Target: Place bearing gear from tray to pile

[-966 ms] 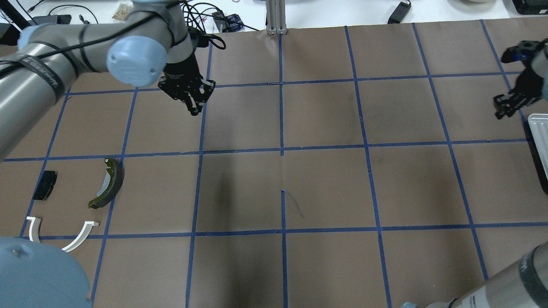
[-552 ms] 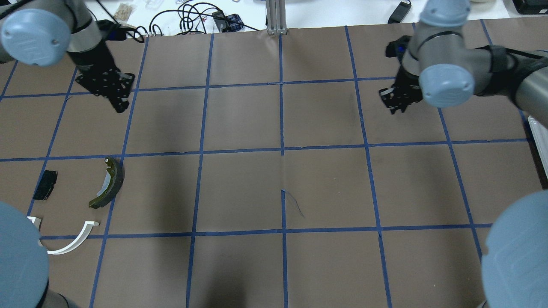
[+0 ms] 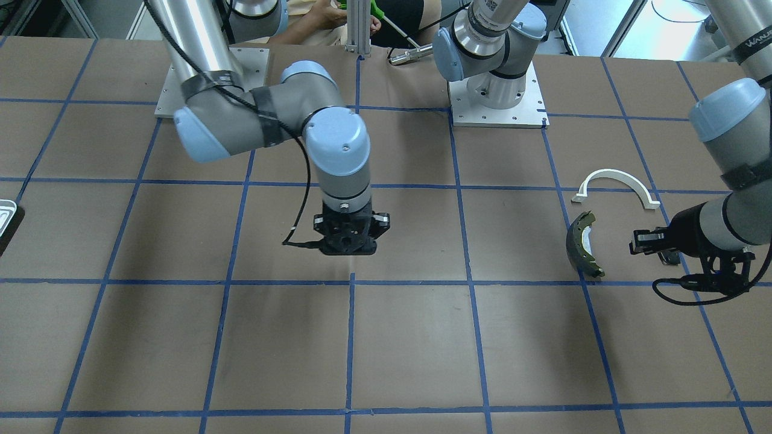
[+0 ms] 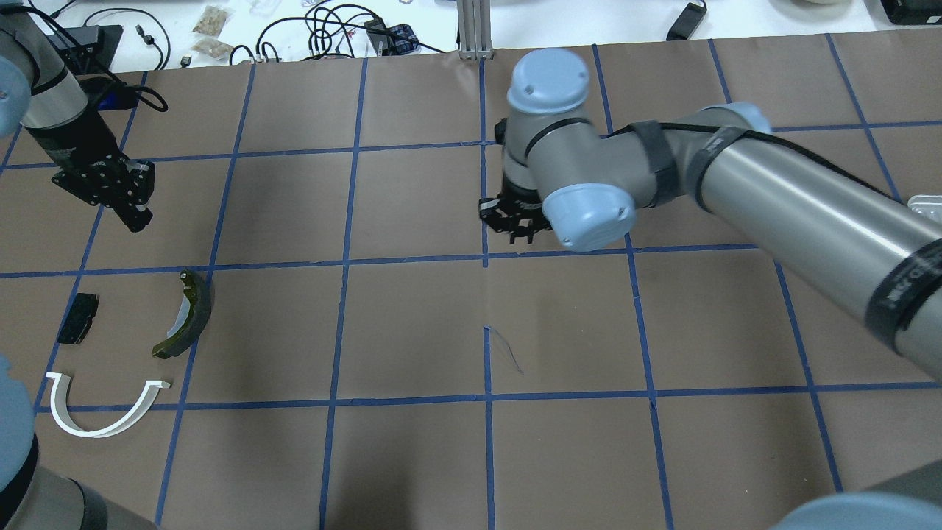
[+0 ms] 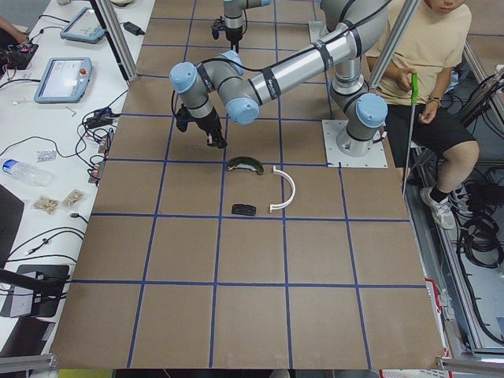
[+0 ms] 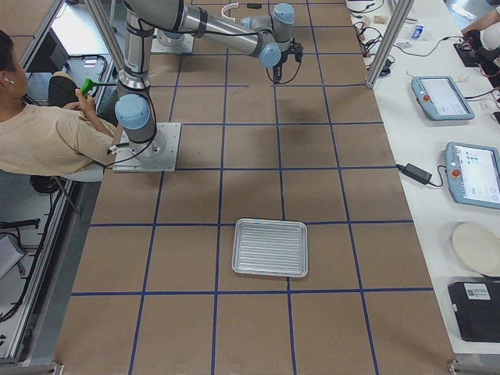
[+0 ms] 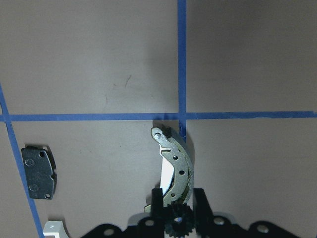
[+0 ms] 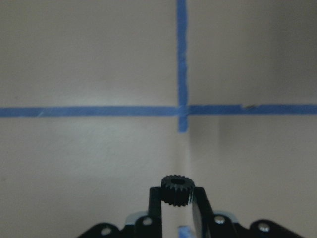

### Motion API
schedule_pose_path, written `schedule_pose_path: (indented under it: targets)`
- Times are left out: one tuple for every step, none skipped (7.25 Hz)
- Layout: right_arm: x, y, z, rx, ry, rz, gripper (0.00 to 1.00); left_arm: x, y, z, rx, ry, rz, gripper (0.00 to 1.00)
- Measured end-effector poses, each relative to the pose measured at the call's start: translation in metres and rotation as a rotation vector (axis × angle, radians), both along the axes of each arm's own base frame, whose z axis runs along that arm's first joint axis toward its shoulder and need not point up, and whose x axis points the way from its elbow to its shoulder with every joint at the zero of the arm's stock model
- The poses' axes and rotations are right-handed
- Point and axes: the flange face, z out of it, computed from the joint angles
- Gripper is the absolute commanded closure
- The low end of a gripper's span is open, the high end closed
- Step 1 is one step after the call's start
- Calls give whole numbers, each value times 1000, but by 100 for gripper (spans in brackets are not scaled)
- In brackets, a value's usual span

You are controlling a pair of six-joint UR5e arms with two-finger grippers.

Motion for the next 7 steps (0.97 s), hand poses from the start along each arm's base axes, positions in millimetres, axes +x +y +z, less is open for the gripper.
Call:
schedule_pose_path:
  targets:
    - [28, 18, -16, 8, 1, 6, 46, 18, 11, -19, -7, 6, -1, 100]
    - [41, 26, -30, 17, 5, 10, 0, 32, 21, -38, -10, 11, 2, 100]
    - [46, 28, -35, 15, 6, 15, 0, 42, 31, -55, -10, 15, 8, 100]
    - [44, 20, -27, -5, 2, 22, 0, 47, 40, -69, -4, 21, 16, 100]
    - [33, -2, -4, -44, -10, 13, 0, 48, 46, -82, 3, 26, 21, 100]
    - [12, -35, 34, -65, -16, -5, 0, 47, 51, -93, 5, 28, 20, 100]
    - [-21, -67, 82, -54, -4, 1, 0, 45, 56, -102, 4, 28, 20, 83]
